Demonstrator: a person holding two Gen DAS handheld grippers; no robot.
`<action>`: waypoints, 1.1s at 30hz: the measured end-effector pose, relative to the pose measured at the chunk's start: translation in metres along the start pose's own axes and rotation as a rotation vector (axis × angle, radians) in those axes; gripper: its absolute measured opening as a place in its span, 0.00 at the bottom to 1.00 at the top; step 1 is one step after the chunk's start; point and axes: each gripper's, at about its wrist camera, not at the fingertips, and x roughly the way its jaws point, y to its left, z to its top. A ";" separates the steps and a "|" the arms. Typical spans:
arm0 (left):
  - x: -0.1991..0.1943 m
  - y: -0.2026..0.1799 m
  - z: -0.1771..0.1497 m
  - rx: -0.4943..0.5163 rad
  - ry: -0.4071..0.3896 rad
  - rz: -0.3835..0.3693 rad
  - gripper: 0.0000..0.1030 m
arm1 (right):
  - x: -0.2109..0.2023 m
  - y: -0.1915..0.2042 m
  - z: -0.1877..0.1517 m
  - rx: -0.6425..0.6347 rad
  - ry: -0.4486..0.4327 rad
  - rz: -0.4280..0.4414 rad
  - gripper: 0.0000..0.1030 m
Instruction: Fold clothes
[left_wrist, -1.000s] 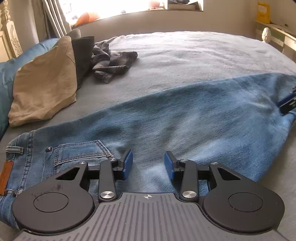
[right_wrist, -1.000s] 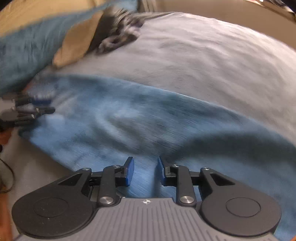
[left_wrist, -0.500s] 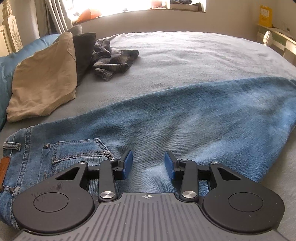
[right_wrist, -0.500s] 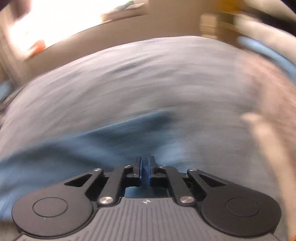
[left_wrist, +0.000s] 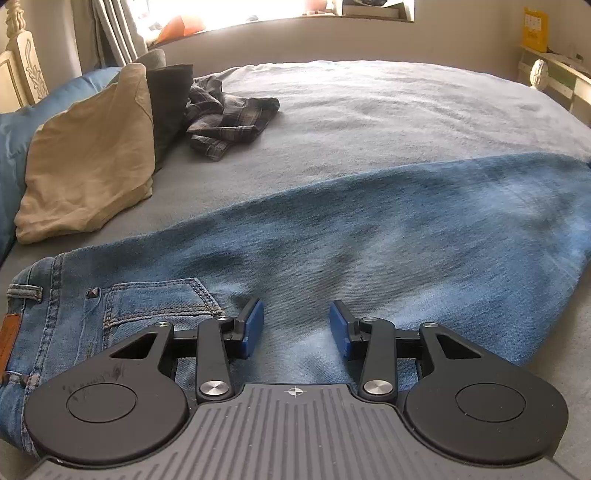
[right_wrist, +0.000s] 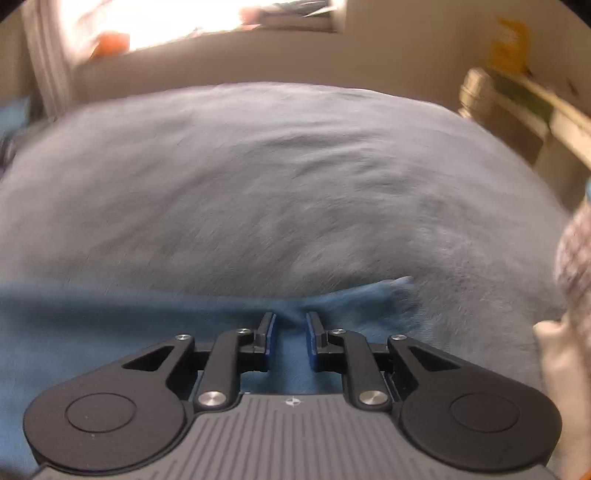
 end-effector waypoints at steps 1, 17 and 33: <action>0.000 0.000 0.000 0.000 0.001 0.000 0.39 | 0.003 -0.005 0.006 0.023 -0.007 -0.052 0.16; 0.000 0.002 0.001 -0.008 0.005 -0.007 0.39 | -0.016 -0.038 -0.003 0.141 0.075 -0.114 0.16; 0.000 0.000 0.002 -0.018 0.012 0.004 0.39 | -0.072 -0.030 -0.050 -0.219 0.131 -0.187 0.23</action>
